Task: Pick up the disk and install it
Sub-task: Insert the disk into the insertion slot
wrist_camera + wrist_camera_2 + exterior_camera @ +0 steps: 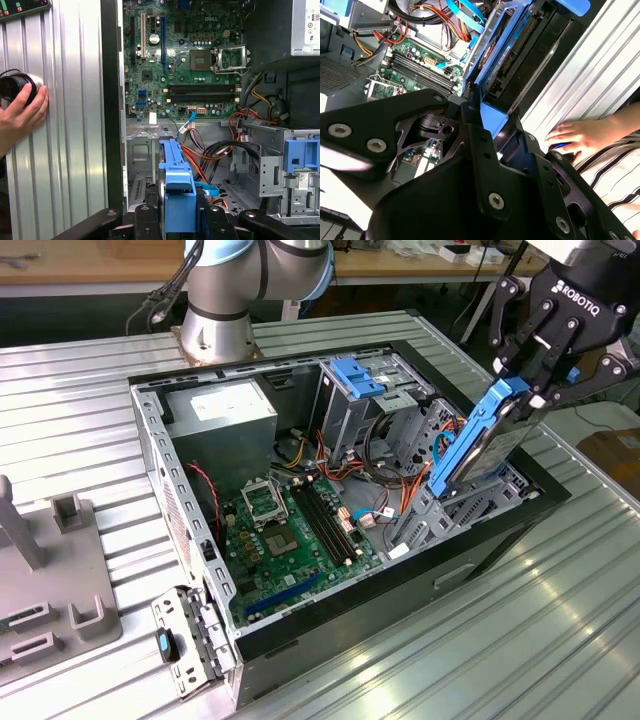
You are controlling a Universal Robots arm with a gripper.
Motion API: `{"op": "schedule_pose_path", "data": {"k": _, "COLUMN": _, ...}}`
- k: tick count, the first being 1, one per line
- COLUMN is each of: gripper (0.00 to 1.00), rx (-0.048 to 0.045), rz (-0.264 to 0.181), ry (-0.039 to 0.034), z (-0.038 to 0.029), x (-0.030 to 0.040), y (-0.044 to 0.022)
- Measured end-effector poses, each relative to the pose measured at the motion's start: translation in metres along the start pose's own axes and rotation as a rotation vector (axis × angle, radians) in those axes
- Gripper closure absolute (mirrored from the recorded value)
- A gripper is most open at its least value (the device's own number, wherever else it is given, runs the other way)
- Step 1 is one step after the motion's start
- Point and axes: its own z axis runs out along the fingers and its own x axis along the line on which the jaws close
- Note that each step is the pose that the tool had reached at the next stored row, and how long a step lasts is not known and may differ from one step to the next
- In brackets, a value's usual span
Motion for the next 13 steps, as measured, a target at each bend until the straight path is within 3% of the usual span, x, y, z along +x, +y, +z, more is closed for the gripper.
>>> {"op": "schedule_pose_path", "data": {"k": 3, "gripper": 0.63, "rx": -0.0003, "rz": -0.018, "ry": -0.0008, "z": 0.0008, "x": -0.0013, "y": 0.0003}}
{"op": "schedule_pose_path", "data": {"k": 6, "gripper": 0.63, "rx": -0.0005, "rz": -0.024, "ry": 0.0036, "z": 0.0033, "x": -0.0013, "y": 0.0004}}
{"op": "schedule_pose_path", "data": {"k": 13, "gripper": 0.63, "rx": -0.0005, "rz": -0.024, "ry": 0.0041, "z": 0.0144, "x": -0.0009, "y": 0.0011}}
